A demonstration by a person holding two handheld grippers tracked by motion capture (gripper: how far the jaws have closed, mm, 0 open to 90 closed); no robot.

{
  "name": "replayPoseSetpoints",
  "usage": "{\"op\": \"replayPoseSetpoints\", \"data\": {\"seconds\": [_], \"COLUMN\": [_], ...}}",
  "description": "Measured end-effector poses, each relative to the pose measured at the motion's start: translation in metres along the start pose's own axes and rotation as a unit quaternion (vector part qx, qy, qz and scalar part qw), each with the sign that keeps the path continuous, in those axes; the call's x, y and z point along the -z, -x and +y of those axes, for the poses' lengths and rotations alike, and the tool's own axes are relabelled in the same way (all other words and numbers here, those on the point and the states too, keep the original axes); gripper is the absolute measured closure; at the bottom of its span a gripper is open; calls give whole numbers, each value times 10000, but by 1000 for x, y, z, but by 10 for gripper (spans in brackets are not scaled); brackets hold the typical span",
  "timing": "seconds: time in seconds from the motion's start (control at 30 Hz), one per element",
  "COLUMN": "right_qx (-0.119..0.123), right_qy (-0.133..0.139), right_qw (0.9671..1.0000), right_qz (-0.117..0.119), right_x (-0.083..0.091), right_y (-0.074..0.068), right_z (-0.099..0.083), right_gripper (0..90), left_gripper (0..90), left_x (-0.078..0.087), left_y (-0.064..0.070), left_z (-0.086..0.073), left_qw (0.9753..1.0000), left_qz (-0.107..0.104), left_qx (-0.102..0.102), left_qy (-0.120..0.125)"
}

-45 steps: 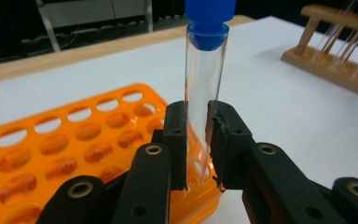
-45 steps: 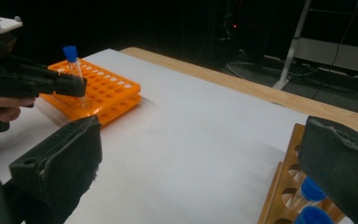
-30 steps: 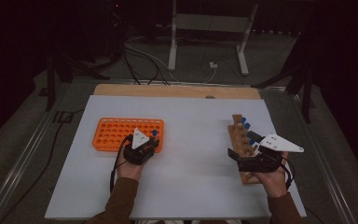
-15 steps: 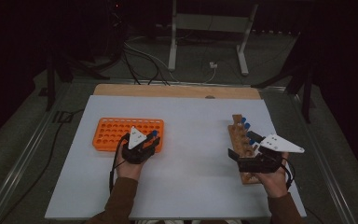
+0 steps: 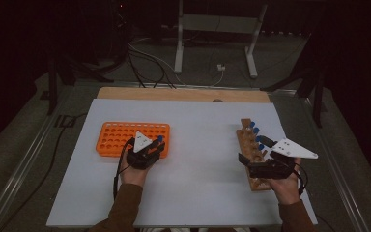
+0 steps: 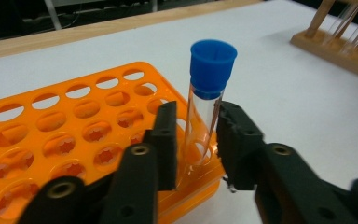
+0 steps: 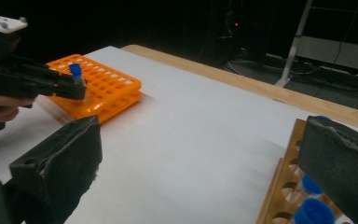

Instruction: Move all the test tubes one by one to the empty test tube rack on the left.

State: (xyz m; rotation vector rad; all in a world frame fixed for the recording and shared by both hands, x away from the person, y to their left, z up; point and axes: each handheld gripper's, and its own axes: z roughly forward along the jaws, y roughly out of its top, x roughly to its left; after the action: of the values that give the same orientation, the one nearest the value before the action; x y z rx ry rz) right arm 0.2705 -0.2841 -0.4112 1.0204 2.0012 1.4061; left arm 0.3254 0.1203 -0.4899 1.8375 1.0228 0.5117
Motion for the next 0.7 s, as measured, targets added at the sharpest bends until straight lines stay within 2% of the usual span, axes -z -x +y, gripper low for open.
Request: {"op": "replayPoseSetpoints", "data": {"seconds": [0.13, 0.27, 0.37, 0.5, 0.6, 0.63, 0.67, 0.7], "right_qx": [-44, -105, -182, -250, -300, -321, -321, -331], "right_qy": [17, -11, -38, -145, -235, -290, -290, -329], "right_qw": [10000, 9999, 9996, 9990, 9987, 9985, 9985, 9984], "right_qz": [-69, -136, -191, -333, -349, -328, -328, -309], "right_x": [3, 4, 5, 7, 7, 6, 6, 6], "right_y": [5, 12, 19, 28, 34, 37, 37, 39], "right_z": [0, -3, -4, -8, -13, -17, -17, -19], "right_gripper": [1, 1, 1, 1, 2, 30, 30, 37], "left_gripper": [580, 497, 429, 262, 147, 69, 69, 23], "left_x": [9, 21, 29, 39, 44, 45, 46, 47], "left_y": [-3, -4, -6, -7, -7, -8, -8, -9], "left_z": [3, 5, 6, 7, 9, 10, 11, 11], "left_qw": [9997, 9994, 9987, 9988, 9984, 9981, 9978, 9976], "left_qz": [-113, -154, -298, -190, -86, -77, -46, -40], "left_qx": [207, 220, 326, 280, 354, 383, 411, 433], "left_qy": [90, 205, 271, 355, 439, 481, 510, 541]}}
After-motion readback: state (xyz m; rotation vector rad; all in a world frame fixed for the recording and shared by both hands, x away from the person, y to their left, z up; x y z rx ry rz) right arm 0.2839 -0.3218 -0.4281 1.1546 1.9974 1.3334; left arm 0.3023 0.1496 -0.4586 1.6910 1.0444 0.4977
